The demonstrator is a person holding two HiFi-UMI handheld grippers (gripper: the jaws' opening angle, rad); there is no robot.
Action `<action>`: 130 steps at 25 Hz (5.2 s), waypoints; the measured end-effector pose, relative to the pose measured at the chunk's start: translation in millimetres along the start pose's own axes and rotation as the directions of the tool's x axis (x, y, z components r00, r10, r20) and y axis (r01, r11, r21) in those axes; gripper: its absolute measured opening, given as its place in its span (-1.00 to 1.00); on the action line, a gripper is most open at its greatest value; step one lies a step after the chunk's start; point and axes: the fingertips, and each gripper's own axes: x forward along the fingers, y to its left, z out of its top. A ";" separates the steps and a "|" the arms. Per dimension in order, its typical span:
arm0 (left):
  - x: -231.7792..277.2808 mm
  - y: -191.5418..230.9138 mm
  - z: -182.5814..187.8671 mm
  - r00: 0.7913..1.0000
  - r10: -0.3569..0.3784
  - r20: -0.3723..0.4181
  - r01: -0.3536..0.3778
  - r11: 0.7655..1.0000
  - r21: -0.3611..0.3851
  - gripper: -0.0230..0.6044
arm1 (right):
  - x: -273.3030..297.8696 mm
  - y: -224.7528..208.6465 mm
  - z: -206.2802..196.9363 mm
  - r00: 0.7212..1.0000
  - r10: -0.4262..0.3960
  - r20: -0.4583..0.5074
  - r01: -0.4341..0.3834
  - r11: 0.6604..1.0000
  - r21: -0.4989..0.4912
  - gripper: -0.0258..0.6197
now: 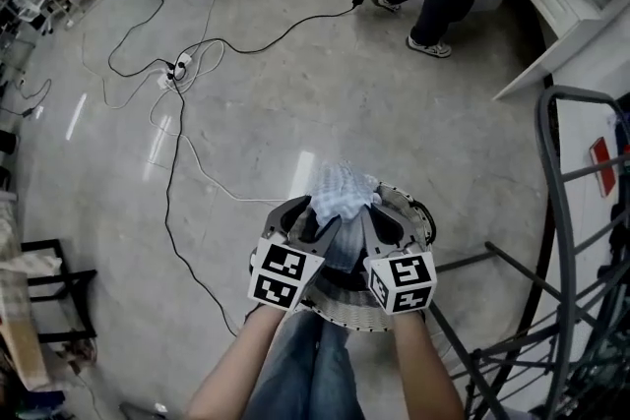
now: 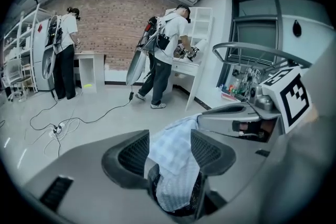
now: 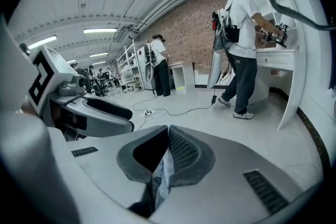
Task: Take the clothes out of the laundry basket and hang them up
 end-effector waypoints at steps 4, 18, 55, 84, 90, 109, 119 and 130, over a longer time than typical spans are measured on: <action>-33.1 -15.7 34.6 0.999 -0.018 0.035 0.018 1.000 0.018 -0.10 | -44.5 5.9 44.7 0.998 -0.032 0.053 0.031 0.999 0.014 -0.90; -154.3 -90.7 200.5 0.967 -0.125 0.222 0.106 0.990 0.095 -0.10 | -212.6 23.3 221.4 0.951 -0.165 0.262 0.168 0.986 0.010 -0.90; -193.4 -220.6 261.6 0.944 -0.237 0.231 0.175 0.950 0.260 -0.83 | -473.4 -13.5 268.8 0.774 -0.406 0.486 0.400 0.908 0.122 -0.90; -251.6 -419.3 275.0 0.604 -0.790 0.103 0.634 0.555 0.538 -0.83 | -656.2 50.8 136.2 0.276 -0.916 0.290 0.795 0.387 0.467 -0.90; -283.8 -500.9 236.8 0.465 -0.885 -0.003 0.722 0.377 0.579 -0.83 | -721.3 91.9 83.9 0.099 -0.973 0.209 0.833 0.196 0.517 -0.90; -291.2 -613.1 203.5 0.327 -0.937 -0.125 0.774 0.189 0.605 -0.83 | -796.7 93.7 27.3 -0.098 -0.991 0.094 0.829 -0.029 0.559 -0.90; -220.1 -700.7 234.0 0.370 -0.925 -0.090 0.775 0.254 0.578 -0.83 | -848.8 -20.3 18.3 -0.060 -0.992 0.108 0.840 0.008 0.542 -0.90; -155.9 -770.5 256.0 0.424 -0.903 -0.071 0.769 0.317 0.555 -0.83 | -888.8 -120.8 7.5 -0.009 -0.993 0.116 0.841 0.055 0.539 -0.90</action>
